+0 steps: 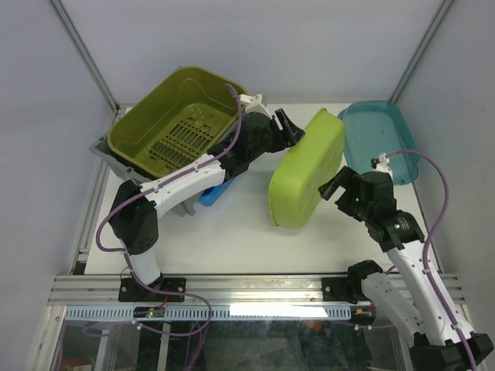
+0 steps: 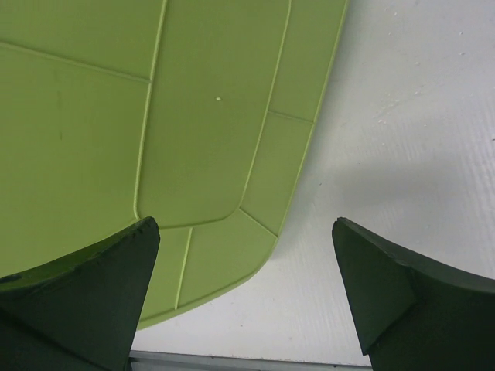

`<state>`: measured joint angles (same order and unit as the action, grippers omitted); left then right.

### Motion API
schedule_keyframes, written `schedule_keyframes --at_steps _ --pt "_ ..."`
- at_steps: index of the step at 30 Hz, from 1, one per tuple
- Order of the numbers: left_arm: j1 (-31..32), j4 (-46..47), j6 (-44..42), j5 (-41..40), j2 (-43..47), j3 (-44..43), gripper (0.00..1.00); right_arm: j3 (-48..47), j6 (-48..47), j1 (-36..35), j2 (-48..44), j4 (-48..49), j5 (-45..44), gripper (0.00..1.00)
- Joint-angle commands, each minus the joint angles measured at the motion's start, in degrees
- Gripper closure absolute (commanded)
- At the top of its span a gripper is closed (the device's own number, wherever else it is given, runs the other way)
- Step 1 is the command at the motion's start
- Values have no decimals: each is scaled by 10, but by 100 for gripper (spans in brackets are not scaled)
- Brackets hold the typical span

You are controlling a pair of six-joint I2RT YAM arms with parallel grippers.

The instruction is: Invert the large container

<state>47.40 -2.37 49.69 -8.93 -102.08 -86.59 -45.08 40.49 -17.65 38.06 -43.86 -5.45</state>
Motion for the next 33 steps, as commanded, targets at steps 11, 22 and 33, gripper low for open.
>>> schedule_keyframes --at_steps 11,22,33 --pt "23 -51 -103 -83 49 -54 36 54 38 -1 30 112 67 2" --pt "26 -61 -137 -83 70 -53 38 25 33 -1 40 121 59 2" --pt "75 -84 -224 -25 73 -97 38 -18 -34 -1 -46 3 -46 2"
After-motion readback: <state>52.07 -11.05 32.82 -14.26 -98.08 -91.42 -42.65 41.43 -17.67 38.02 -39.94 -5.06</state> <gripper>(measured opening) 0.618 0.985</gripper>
